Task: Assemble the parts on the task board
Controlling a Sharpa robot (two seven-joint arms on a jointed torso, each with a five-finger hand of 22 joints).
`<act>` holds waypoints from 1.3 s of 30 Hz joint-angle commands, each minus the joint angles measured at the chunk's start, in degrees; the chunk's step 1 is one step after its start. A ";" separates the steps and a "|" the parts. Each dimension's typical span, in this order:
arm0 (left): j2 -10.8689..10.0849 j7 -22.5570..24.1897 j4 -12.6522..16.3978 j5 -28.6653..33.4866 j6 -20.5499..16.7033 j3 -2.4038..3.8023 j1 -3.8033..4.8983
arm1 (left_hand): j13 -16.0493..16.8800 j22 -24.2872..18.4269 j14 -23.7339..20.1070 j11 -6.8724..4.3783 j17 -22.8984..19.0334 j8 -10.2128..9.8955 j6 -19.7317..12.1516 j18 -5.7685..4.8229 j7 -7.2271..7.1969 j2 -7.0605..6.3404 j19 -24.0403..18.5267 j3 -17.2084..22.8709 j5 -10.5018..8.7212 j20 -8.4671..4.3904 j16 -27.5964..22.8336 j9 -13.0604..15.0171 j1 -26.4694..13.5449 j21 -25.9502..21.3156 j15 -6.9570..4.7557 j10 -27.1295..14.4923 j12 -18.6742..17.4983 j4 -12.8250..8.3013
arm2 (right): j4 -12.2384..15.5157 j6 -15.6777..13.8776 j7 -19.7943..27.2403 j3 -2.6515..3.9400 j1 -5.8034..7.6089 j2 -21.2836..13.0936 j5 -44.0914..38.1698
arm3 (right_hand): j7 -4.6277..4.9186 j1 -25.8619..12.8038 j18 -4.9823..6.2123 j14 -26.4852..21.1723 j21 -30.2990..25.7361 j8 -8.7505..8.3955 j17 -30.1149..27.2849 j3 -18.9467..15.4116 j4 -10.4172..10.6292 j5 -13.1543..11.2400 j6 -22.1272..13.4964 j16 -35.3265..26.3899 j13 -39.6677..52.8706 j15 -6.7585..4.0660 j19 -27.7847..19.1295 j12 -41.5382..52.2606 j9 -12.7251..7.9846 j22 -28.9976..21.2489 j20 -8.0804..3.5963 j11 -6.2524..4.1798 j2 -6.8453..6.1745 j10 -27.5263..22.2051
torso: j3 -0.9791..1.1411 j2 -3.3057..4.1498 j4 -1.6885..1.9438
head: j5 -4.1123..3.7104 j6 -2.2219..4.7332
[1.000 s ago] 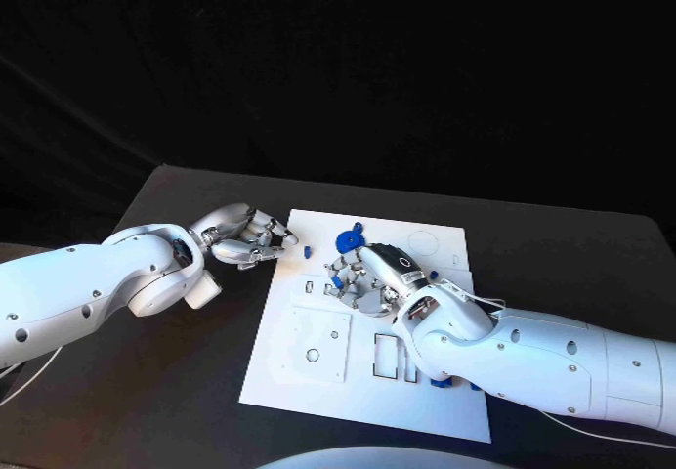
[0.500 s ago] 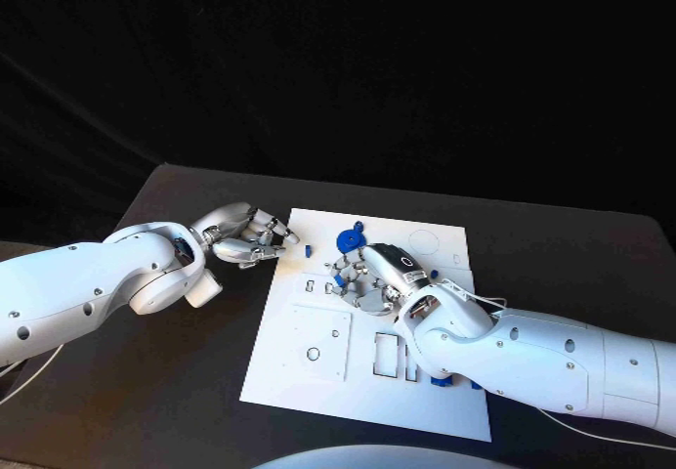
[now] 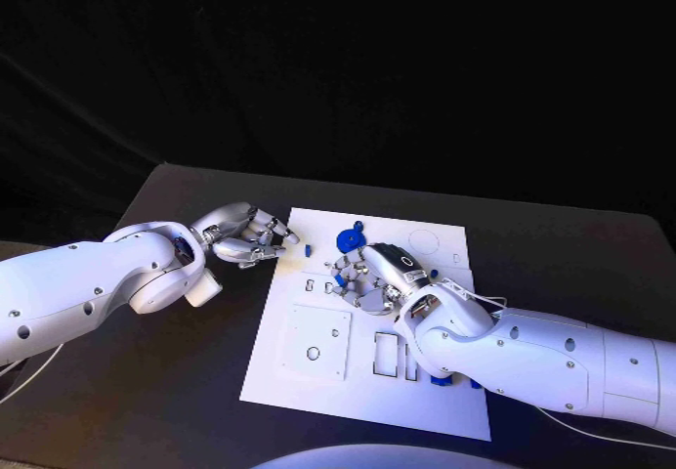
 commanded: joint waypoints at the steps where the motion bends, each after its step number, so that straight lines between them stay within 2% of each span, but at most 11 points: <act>1: 0.09 -0.03 0.06 -0.12 0.95 0.04 0.06 | -0.05 0.02 2.50 0.11 5.83 -0.19 0.34 -0.89 0.04 -0.29 -0.05 0.08 -0.19 0.27 0.28 0.08 -0.15 0.40 0.41 -0.01 -0.37 0.09 | 0.01 1.07 0.74 -0.02 -0.05 0.00 -0.13 | 0.01 -0.11 0.46 5.24 -0.38 -0.32 11.25 0.28 -0.08 -0.24 -0.43 -0.36 -0.26 0.16 -0.25 -0.54 0.10 8.29 0.09 0.34 -0.70 0.13 | -0.01 0.00 0.02 | -0.03 0.02; 24: 0.14 -0.24 -0.08 -0.25 1.18 0.04 0.06 | -0.05 0.02 2.50 0.11 5.83 -0.19 0.34 -0.89 0.04 -0.29 -0.05 0.08 -0.19 0.27 0.28 0.08 -0.15 0.40 0.41 -0.01 -0.37 0.09 | 0.03 2.87 1.62 -0.04 -0.05 -0.19 0.46 | 0.61 -0.62 0.65 5.09 -1.51 -0.96 10.48 0.71 -0.98 -1.22 -1.09 -0.71 -5.91 0.71 -0.57 -7.07 0.20 8.02 0.56 1.03 -0.82 0.08 | 0.01 0.00 0.02 | -0.17 -0.09; 39: 0.17 -0.28 -0.25 -0.27 1.25 0.04 0.06 | -0.28 0.06 2.50 0.12 5.82 -0.24 0.40 -0.89 0.04 -0.29 -0.05 0.04 -0.25 0.29 0.28 0.09 -0.21 0.43 0.42 -0.13 -0.51 0.10 | 0.46 1.50 1.15 -0.04 -0.05 -0.26 -1.28 | 0.60 -0.53 0.62 5.13 -1.41 -0.93 10.67 0.87 -1.28 -1.19 -0.98 -0.64 -6.97 0.74 -0.47 -8.01 0.29 8.13 0.62 1.02 -0.78 0.62 | 0.02 -0.01 0.04 | -0.17 -0.02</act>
